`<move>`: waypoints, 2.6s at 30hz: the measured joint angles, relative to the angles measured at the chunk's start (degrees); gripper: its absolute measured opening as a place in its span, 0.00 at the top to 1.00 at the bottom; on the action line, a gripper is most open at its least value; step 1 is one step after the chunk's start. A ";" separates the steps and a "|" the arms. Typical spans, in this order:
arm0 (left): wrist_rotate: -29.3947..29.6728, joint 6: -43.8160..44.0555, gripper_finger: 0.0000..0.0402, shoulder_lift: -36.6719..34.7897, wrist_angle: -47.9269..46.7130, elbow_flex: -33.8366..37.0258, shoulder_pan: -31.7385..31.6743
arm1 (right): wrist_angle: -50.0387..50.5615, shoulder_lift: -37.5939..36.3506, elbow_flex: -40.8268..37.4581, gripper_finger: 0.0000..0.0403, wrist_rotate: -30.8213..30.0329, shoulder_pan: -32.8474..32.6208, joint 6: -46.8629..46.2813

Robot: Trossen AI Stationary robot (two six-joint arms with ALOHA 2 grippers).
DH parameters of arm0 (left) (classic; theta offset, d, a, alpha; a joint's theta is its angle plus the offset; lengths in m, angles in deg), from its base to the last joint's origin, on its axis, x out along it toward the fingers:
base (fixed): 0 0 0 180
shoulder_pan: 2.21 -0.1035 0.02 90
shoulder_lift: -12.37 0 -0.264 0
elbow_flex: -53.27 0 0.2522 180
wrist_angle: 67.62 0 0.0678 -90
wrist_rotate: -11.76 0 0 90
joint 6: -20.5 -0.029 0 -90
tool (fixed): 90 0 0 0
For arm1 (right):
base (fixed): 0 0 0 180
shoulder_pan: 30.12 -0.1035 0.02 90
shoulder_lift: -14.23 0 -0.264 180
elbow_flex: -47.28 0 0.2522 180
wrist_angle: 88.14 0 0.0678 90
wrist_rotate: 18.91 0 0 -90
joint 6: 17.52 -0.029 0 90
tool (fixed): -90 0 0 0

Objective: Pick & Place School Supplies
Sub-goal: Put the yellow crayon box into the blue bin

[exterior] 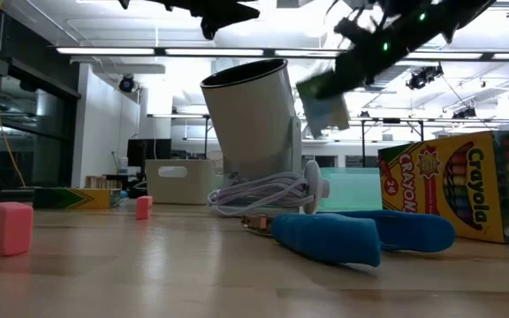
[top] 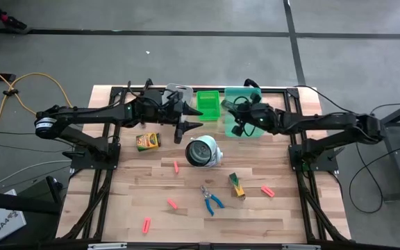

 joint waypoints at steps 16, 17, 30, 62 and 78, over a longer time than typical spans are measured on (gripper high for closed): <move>-0.02 -0.02 0.52 0.02 -0.17 0.02 0.00 | 2.71 15.53 0.01 0.73 -13.11 8.98 3.36; -0.02 -0.02 0.52 0.02 -0.15 0.02 0.00 | 2.92 16.02 0.02 0.73 -12.96 9.46 3.56; -0.02 -0.02 0.52 0.02 -0.15 0.02 0.00 | 9.51 18.04 0.02 0.67 -5.94 13.91 4.24; -0.04 1.85 0.52 0.06 -0.15 0.09 0.00 | 9.14 18.04 0.02 0.53 -0.19 13.87 -1.36; -0.07 2.34 0.52 0.07 -0.17 0.09 0.02 | 9.60 13.75 0.07 0.37 -2.72 6.60 0.09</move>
